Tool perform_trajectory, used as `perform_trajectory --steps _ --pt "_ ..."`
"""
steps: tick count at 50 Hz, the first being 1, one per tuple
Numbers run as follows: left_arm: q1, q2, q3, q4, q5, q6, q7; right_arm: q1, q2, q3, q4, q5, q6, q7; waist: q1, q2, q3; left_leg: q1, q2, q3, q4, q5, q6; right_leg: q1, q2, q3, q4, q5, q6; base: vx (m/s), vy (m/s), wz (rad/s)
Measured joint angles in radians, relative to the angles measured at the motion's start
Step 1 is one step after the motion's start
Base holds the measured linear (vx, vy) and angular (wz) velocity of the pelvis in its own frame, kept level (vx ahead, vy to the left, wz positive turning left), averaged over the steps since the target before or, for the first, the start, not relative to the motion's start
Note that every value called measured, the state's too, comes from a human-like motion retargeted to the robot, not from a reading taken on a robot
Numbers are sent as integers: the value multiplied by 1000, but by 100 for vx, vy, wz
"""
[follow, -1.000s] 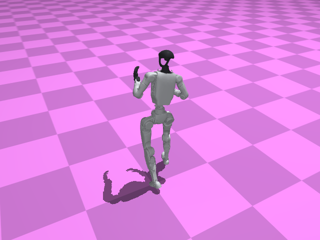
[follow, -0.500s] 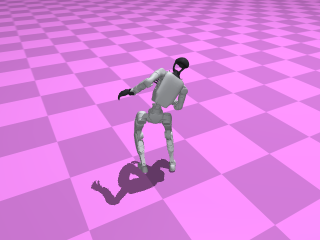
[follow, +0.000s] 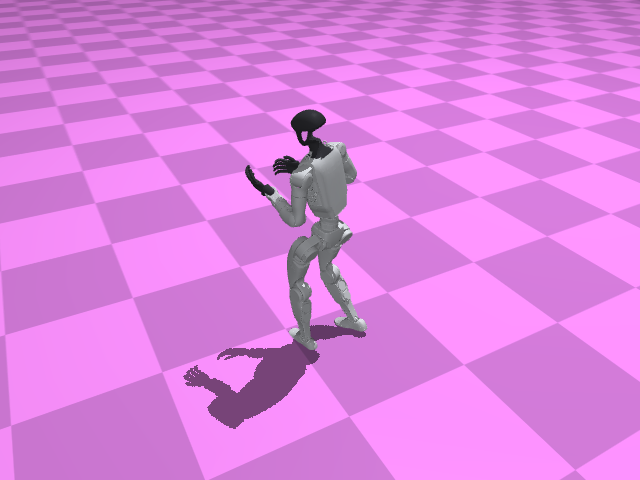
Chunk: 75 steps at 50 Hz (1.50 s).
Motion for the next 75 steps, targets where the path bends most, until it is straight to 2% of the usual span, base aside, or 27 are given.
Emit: perform_trajectory --steps 3,6,9,12,15,17,20,23,25,26,28,30,32,35,40,46,48,50,53,56,60,63,65,67,70,73,75 --pt "134 55 -15 -88 -21 20 -64 80 86 9 -55 165 -5 1 -9 0 -72 31 -25 -191 -194 96 -63 43 101 167 -205 148 54 -8 -4 275" --pt "200 145 -23 -173 37 41 -111 49 109 28 -128 145 -36 -38 -52 1 -120 -20 -65 -257 -209 40 -63 51 41 75 -287 183 64 -20 0 378" --pt "156 195 -34 -213 116 35 -103 -107 62 45 -148 111 -52 -40 -99 20 -112 -172 -47 22 17 -116 32 63 -98 -180 -280 46 54 -30 7 426" --pt "91 187 2 -206 153 9 -50 -379 24 92 -60 138 -41 -32 -90 66 -73 -291 103 325 275 -247 116 46 -154 -344 -214 -48 21 -26 12 287" --pt "125 162 102 -237 105 -27 -9 -690 82 168 17 27 -11 -79 -40 48 -77 -301 199 445 317 -269 65 23 -187 -427 -195 -30 38 -4 18 159" --pt "177 121 131 -295 -123 -88 30 -801 143 202 -24 -36 -21 -130 -20 8 -113 -248 228 537 243 -252 25 78 -213 -517 -293 33 65 17 27 211" --pt "263 135 184 -323 -24 -49 -27 -791 159 225 -160 -85 -38 -101 -24 -35 -189 -136 261 738 94 -225 -12 198 -228 -698 -468 187 78 26 38 318" --pt "285 116 181 -339 -39 -51 -30 -689 126 261 -244 -143 -43 -99 -73 -33 -198 -31 258 854 -46 -159 -44 281 -228 -816 -483 301 35 30 47 383" --pt "210 106 171 -319 21 -57 -35 -654 78 250 -254 -179 -41 -68 -95 -16 -110 5 232 782 -87 -138 -68 289 -243 -787 -351 292 -12 29 46 386" --pt "206 94 148 -303 49 -53 -11 -567 61 238 -247 -171 -46 -94 -104 -11 -118 -13 202 712 -75 -152 -66 241 -261 -721 -229 268 -22 30 42 388" --pt "149 52 52 -253 -29 -41 124 -430 39 213 -204 -170 -25 -166 -128 -12 -97 -77 137 574 7 -206 -21 118 -284 -560 26 209 -19 29 34 407" --pt "41 51 22 -163 90 -47 161 -298 27 153 -128 -175 -31 -216 -156 1 -60 -155 87 446 141 -282 27 0 -258 -415 239 149 8 30 24 412" --pt "-60 30 -31 -98 91 2 209 -192 33 91 -55 -182 4 -248 -179 37 -10 -183 45 334 224 -328 58 -77 -229 -338 366 114 2 36 19 356" --pt "-196 4 -30 -97 185 -10 182 -21 36 -11 -71 -56 -23 -189 -204 97 21 -143 -13 203 204 -333 48 -170 -186 -248 417 76 -48 48 17 268" --pt "-284 22 75 -167 334 -16 95 107 2 -43 -196 72 -58 1 -273 158 -25 12 -13 91 -47 -165 -12 -275 -49 -147 104 83 -117 58 10 147" --pt "-186 3 101 -159 312 -31 110 57 -93 20 -139 22 -49 -2 -396 147 -59 165 -47 -27 -126 59 -57 -144 -3 -167 -576 241 78 71 0 121" --pt "-128 30 85 -175 308 -13 97 45 -101 32 -112 -20 -26 -2 -412 107 -44 166 -89 -45 12 62 -59 -77 -26 -182 -658 266 111 73 -9 116" --pt "-82 62 70 -173 321 11 73 15 -90 45 -66 -28 -19 -17 -396 88 -29 79 -111 -39 288 44 -64 -37 -41 -200 -642 280 64 65 -11 75" --pt "20 105 87 -138 330 40 38 -103 -122 58 17 -21 -8 -20 -326 139 17 -84 -73 -32 698 49 -97 -77 -6 -224 -382 109 -97 61 -5 24" --pt "222 121 134 -137 280 36 4 -281 -115 98 38 -74 -21 -74 -277 141 48 -183 -23 17 883 -42 -72 -79 -27 -250 -202 -18 -98 66 1 35" --pt "545 110 206 -252 130 -35 -55 -425 -21 104 -98 -120 -43 -107 -186 64 -4 -224 95 161 722 -167 24 29 -77 -275 -309 31 -6 74 1 38" --pt "643 139 247 -298 64 -52 -81 -435 14 85 -180 -127 -59 -103 -92 18 -56 -162 115 253 299 -154 31 97 -100 -267 -440 180 52 75 9 19" --pt "662 154 276 -303 75 -56 -81 -457 -47 58 -170 -565 -16 -156 -50 9 -79 -80 106 278 -44 -98 7 139 -95 -249 -489 279 74 75 19 31" --pt "658 150 279 -312 109 -37 -87 -363 37 104 -189 -117 -74 -86 -53 43 -92 -14 120 268 -257 -40 -36 176 -59 -230 -473 335 48 74 23 65" --pt "573 150 248 -302 169 -2 -77 -283 38 120 -149 -131 -59 -79 -86 80 -83 30 128 225 -300 0 -25 147 -25 -192 -251 311 -29 67 21 101" --pt "333 153 146 -197 231 27 5 -222 59 133 -29 -159 -27 -129 -127 31 -25 -15 63 173 -71 -150 90 12 -90 -175 133 184 -73 61 12 124" --pt "137 160 78 -116 302 39 53 -162 81 128 46 -171 -11 -155 -157 5 13 -52 36 147 103 -256 117 -57 -142 -200 299 93 -113 65 5 116"
